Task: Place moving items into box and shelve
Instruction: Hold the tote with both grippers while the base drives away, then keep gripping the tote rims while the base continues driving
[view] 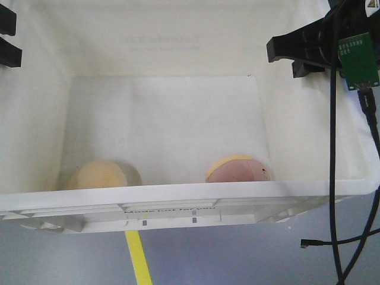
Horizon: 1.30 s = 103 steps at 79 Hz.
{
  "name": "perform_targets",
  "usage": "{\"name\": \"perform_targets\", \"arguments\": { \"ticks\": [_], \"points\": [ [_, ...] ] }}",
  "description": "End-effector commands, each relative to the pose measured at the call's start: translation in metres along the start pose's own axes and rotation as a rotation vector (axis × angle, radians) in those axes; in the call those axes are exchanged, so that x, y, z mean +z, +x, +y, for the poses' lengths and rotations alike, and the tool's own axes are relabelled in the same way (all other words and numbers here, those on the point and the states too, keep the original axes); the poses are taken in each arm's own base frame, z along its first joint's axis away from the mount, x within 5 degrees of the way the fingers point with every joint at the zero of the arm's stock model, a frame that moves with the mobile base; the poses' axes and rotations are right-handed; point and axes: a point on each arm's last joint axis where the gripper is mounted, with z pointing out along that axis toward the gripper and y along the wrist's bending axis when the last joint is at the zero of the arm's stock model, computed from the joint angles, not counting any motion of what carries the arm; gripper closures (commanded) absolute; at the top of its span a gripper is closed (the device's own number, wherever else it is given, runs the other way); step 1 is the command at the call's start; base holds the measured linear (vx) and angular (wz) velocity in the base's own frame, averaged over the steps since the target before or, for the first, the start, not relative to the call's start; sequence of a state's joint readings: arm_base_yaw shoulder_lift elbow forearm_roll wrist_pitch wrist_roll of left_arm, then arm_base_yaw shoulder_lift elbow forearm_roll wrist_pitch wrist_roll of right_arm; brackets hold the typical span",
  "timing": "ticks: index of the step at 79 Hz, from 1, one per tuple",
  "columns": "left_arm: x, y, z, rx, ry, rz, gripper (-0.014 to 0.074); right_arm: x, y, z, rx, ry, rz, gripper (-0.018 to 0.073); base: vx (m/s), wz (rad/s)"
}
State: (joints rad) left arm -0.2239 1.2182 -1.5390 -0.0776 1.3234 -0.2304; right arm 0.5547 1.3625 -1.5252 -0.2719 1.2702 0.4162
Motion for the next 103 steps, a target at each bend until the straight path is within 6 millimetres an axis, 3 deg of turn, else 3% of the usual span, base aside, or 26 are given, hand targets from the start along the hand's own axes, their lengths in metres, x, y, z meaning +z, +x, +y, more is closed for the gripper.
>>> {"name": "perform_targets", "arguments": {
  "ticks": [1, 56, 103],
  "points": [
    [-0.0259, -0.0041, -0.0076, 0.008, 0.069, -0.135, 0.0603, -0.0260, -0.0112, -0.0096, -0.011, 0.015, -0.165, 0.0566, -0.13, 0.58],
    [-0.0259, -0.0041, -0.0077, 0.008, 0.070, -0.135, 0.0603, -0.0257, -0.0097, -0.0103, -0.010, 0.022, -0.148, 0.0566, -0.09, 0.46],
    [-0.0259, -0.0041, -0.0078, 0.008, 0.071, -0.135, 0.0603, -0.0257, -0.0095, -0.0104, -0.010, 0.024, -0.145, 0.0566, 0.04, 0.10]
  ]
}}
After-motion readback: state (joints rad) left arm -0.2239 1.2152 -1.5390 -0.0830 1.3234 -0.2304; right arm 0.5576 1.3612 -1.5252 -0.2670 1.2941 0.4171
